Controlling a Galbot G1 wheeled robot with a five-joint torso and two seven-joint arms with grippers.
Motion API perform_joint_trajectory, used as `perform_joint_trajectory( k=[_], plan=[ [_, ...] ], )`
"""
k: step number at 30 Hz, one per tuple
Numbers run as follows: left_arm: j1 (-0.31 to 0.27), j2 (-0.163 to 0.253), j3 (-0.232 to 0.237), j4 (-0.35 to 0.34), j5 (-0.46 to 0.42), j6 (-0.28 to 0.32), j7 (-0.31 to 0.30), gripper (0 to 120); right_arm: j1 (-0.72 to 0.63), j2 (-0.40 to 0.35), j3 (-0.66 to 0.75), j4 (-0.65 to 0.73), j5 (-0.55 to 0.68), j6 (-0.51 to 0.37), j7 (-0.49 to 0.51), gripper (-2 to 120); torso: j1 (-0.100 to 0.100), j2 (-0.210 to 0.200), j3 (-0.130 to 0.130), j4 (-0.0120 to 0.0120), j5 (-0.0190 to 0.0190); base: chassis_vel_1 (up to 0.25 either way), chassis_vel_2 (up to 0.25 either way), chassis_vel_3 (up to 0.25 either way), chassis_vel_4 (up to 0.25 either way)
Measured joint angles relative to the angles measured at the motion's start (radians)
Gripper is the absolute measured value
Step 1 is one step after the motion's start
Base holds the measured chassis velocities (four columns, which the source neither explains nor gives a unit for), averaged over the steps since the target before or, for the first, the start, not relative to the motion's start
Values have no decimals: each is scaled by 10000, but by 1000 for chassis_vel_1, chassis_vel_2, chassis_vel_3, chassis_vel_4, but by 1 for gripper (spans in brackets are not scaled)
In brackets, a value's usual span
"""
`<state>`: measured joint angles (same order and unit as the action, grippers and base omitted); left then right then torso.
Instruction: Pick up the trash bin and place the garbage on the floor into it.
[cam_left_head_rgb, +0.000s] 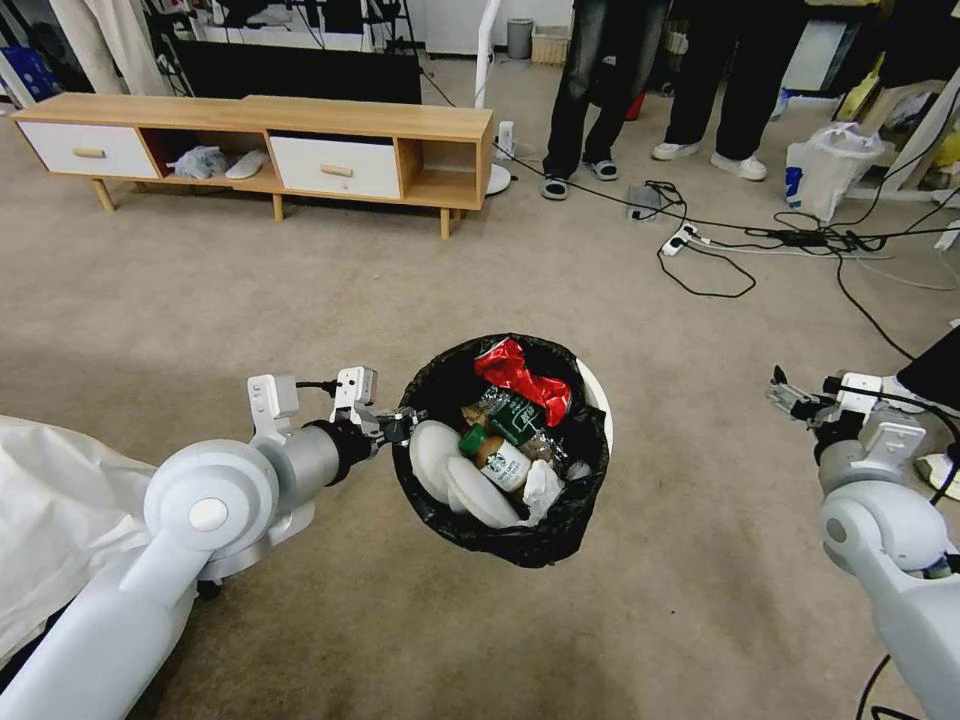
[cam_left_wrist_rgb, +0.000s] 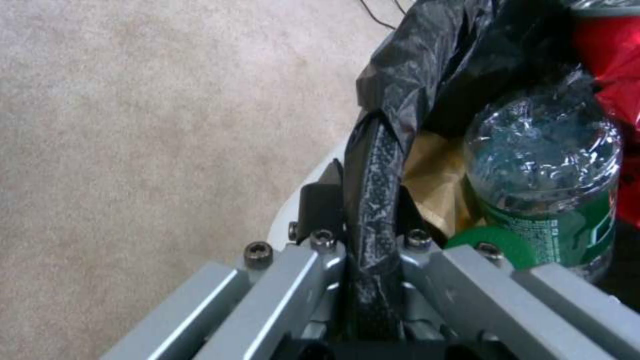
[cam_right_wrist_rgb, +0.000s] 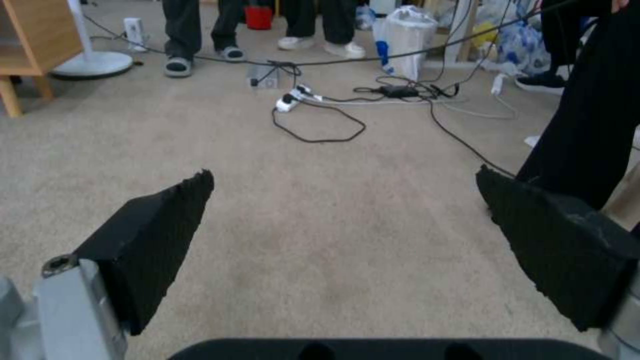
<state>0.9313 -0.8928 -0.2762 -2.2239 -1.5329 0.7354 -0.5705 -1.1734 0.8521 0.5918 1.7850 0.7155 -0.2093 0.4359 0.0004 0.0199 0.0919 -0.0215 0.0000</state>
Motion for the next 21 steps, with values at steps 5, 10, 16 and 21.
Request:
perform_joint_trajectory(
  k=[5, 10, 16, 21],
  plan=[
    [13, 4, -12, 7, 17, 0, 13, 2, 31, 37, -50, -33, 2, 4, 24, 100, 0, 0, -1, 0, 0, -21, 12, 21, -24],
    [11, -8, -14, 21, 35, 0, 18, 2, 39, 50, -67, -90, -38, 98, 42, 100, 0, 0, 0, -1, 0, -116, 79, 97, -103],
    [-18, -15, -2, 39, 58, 0, 23, 2, 34, 22, -48, -103, -49, 191, 44, 100, 3, -3, 5, 1, 2, -132, 138, 133, -123],
    [-21, -14, 4, 45, 58, 0, 30, 2, 49, 28, -47, -117, -75, 213, 46, 100, 0, -2, -1, -1, -1, -27, 43, 23, -24]
  ],
)
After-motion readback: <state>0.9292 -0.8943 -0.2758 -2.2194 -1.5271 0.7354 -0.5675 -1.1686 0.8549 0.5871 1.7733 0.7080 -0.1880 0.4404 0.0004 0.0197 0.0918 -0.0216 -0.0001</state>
